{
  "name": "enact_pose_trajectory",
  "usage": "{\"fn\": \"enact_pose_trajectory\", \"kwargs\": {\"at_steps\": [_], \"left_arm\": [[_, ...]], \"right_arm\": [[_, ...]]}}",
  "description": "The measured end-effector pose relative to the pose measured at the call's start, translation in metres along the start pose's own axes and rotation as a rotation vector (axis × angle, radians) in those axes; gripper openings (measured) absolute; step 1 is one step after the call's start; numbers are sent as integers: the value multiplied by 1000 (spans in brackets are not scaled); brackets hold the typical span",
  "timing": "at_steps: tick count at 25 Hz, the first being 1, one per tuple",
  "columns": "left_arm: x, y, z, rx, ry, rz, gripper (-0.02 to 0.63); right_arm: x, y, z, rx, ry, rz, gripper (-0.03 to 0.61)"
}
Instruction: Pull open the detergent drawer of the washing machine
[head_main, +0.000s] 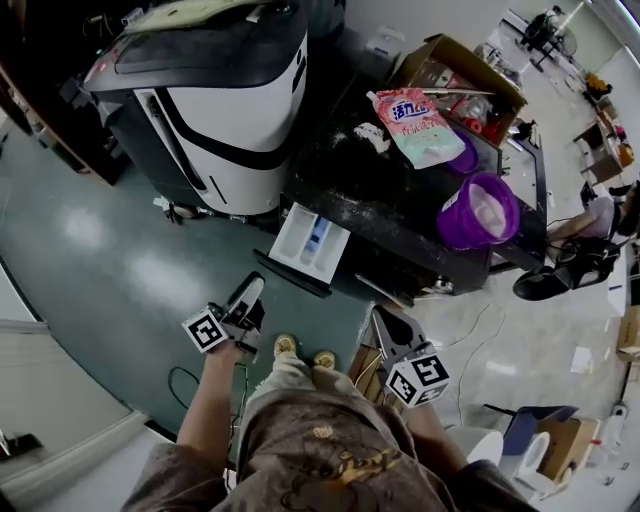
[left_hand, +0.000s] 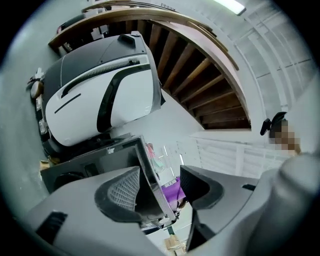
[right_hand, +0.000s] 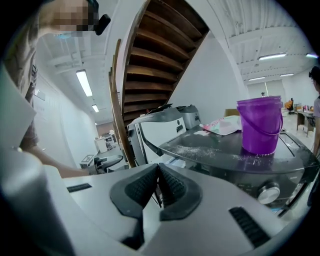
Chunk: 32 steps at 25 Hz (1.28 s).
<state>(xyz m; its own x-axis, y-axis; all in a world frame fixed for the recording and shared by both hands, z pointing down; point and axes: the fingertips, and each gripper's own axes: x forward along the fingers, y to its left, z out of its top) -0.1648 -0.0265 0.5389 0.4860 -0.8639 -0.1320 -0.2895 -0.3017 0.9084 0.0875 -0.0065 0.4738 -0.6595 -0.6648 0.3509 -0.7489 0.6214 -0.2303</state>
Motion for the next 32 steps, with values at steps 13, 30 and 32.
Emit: {"fn": "enact_pose_trajectory", "kwargs": {"at_steps": [13,30,32], "left_arm": [[49,-118,12,348,197,80,262],[76,-171,-48,950,412,5,261],[77,-170,-54,978,412,7,251]], "right_arm": [[-11,-25,43,-19,-101,21,3],[-31,-34,52,-86,-150,-18,3],[-33,-32,51,-86,-156,-16,3]]}}
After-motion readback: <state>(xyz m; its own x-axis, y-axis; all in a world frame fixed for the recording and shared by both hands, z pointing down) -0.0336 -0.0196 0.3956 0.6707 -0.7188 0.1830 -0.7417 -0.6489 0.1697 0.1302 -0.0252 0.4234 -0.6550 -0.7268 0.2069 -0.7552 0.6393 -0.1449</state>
